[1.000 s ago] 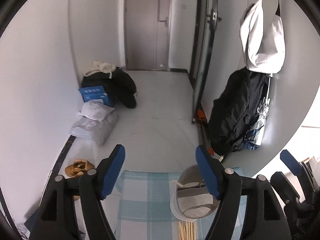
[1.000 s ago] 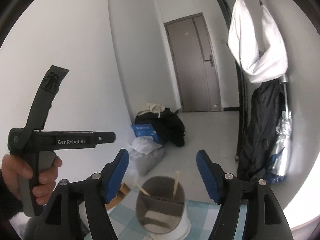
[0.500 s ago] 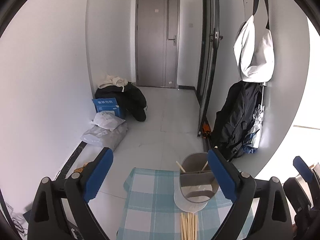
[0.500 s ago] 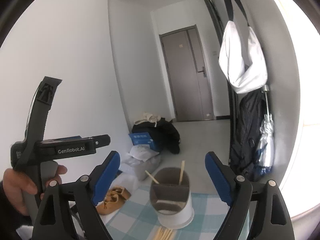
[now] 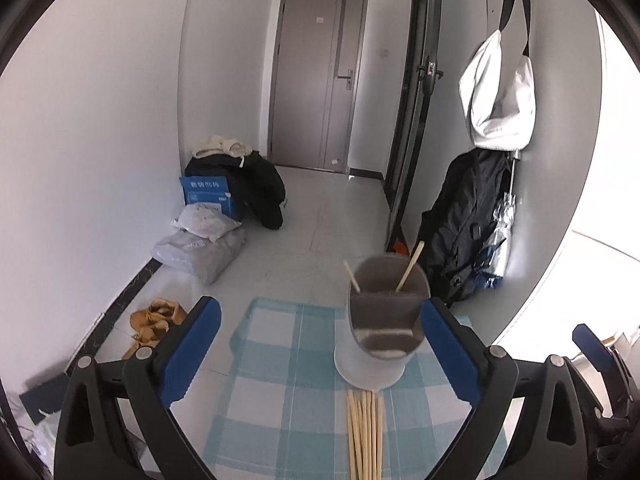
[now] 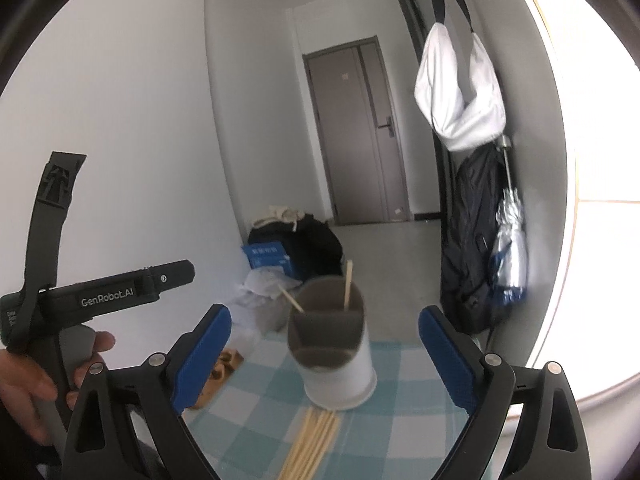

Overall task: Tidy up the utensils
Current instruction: 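Raise both open tools away from the utensil holder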

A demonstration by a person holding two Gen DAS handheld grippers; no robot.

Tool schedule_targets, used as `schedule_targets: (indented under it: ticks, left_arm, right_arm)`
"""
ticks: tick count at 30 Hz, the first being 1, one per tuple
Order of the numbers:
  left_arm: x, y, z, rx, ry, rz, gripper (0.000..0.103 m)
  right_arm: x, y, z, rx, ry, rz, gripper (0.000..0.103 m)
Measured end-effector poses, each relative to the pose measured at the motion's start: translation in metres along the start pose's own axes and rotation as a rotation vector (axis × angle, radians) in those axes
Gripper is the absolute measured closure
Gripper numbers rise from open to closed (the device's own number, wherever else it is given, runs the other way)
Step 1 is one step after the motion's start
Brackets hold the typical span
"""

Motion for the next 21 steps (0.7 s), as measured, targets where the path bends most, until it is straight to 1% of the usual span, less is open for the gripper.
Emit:
schedule_targets:
  ticks: [1,4,7,9,12,17,19,20,21]
  left_arm:
    - [-0.005,0.000,-0.002,-0.005,0.005,0.007,0.005]
    - [-0.019,0.005,-0.007,-0.064,0.016,0.054,0.005]
    - [-0.032,0.010,-0.014,-0.071,0.028,0.091,0.005]
    - [-0.042,0.011,-0.023,-0.067,0.050,0.095,0.005]
    - [-0.055,0.013,-0.036,-0.049,0.091,0.084,0.005]
    - [-0.079,0.026,-0.058,-0.026,0.169,0.109,0.005]
    - [-0.089,0.031,-0.067,-0.001,0.204,0.108,0.005]
    - [-0.093,0.034,-0.071,0.013,0.228,0.115,0.005]
    - [-0.097,0.036,-0.076,0.016,0.257,0.127,0.005]
  right_arm:
    - [-0.006,-0.001,-0.001,-0.007,0.009,0.002,0.007]
    - [-0.020,-0.007,-0.005,-0.022,0.035,-0.004,0.007]
    - [-0.036,-0.012,-0.011,-0.048,0.070,-0.006,0.007]
    - [-0.048,-0.015,-0.015,-0.042,0.096,-0.017,0.007]
    - [-0.062,-0.020,-0.024,-0.057,0.146,-0.013,0.007]
    - [-0.078,-0.026,-0.037,-0.067,0.208,-0.022,0.007]
    - [-0.089,-0.029,-0.045,-0.073,0.253,-0.026,0.007]
    - [-0.093,-0.029,-0.048,-0.081,0.268,-0.024,0.008]
    - [-0.099,-0.031,-0.053,-0.110,0.300,-0.019,0.008]
Point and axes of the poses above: each gripper's, at about its wrist camera, not at the fingertips, and z roughly against the way its jaws point, y to its left, x to its top, the point moved 5 cm from there along -z, roughly the way its jaws point, and after that the axes turned 3 degrees about -z, right-handed, at the moved point
